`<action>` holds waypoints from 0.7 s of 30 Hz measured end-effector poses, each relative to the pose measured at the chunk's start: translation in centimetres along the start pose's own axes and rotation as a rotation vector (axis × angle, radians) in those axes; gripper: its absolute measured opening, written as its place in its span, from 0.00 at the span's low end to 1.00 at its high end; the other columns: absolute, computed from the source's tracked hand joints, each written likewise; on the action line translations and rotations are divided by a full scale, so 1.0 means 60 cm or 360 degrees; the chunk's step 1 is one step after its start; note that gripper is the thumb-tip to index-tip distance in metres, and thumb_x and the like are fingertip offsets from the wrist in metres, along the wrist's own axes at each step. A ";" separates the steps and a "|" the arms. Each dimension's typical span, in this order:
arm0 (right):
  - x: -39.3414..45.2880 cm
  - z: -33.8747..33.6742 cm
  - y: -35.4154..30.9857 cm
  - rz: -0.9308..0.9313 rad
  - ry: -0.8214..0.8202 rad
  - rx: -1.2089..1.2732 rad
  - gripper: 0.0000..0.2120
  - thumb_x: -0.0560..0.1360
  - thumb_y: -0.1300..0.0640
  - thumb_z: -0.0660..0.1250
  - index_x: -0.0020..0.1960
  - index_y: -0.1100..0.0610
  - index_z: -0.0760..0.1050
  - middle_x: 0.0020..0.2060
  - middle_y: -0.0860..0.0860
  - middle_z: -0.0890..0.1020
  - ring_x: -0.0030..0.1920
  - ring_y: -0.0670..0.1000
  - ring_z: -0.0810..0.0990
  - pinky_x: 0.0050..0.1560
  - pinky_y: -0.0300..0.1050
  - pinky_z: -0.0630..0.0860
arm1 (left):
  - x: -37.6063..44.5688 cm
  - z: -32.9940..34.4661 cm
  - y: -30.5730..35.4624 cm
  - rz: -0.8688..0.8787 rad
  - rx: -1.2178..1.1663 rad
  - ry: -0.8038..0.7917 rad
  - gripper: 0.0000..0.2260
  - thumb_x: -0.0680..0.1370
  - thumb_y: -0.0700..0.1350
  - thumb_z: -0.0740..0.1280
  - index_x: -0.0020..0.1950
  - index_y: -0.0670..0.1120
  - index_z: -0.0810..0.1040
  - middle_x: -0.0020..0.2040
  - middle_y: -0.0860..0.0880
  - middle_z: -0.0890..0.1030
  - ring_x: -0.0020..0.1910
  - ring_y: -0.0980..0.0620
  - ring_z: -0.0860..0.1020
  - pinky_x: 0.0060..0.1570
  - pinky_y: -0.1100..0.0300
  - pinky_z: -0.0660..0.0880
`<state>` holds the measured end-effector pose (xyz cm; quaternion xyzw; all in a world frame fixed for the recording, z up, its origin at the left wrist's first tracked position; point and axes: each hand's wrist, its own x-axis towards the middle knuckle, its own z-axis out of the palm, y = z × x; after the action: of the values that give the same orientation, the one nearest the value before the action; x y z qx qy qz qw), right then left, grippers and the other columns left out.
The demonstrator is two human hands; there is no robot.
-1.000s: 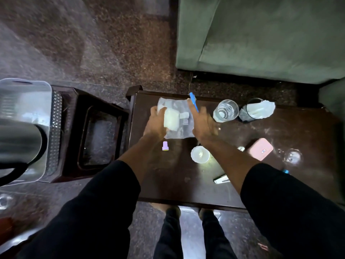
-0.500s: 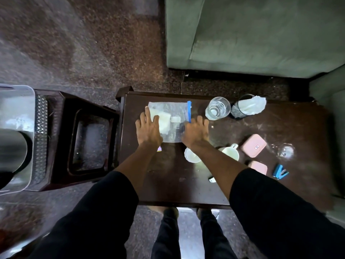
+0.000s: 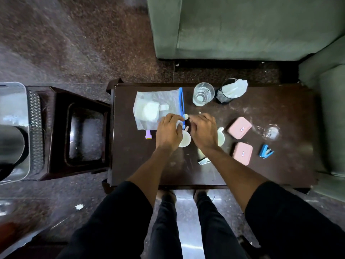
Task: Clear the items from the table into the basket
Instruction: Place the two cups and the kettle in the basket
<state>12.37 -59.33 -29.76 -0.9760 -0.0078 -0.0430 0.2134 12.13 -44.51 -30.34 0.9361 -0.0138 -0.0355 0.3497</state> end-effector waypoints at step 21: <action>-0.098 -0.025 0.102 0.0765 -0.0537 0.0030 0.36 0.68 0.59 0.78 0.72 0.52 0.68 0.60 0.59 0.75 0.61 0.63 0.75 0.57 0.54 0.75 | -0.067 0.089 0.034 -0.0393 0.0624 -0.0366 0.34 0.71 0.48 0.80 0.72 0.50 0.68 0.66 0.46 0.76 0.63 0.44 0.76 0.63 0.51 0.72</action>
<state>6.58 -65.50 -31.49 -0.9412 0.1879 0.1718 0.2222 7.73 -49.35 -32.82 0.9704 0.0543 -0.1809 0.1508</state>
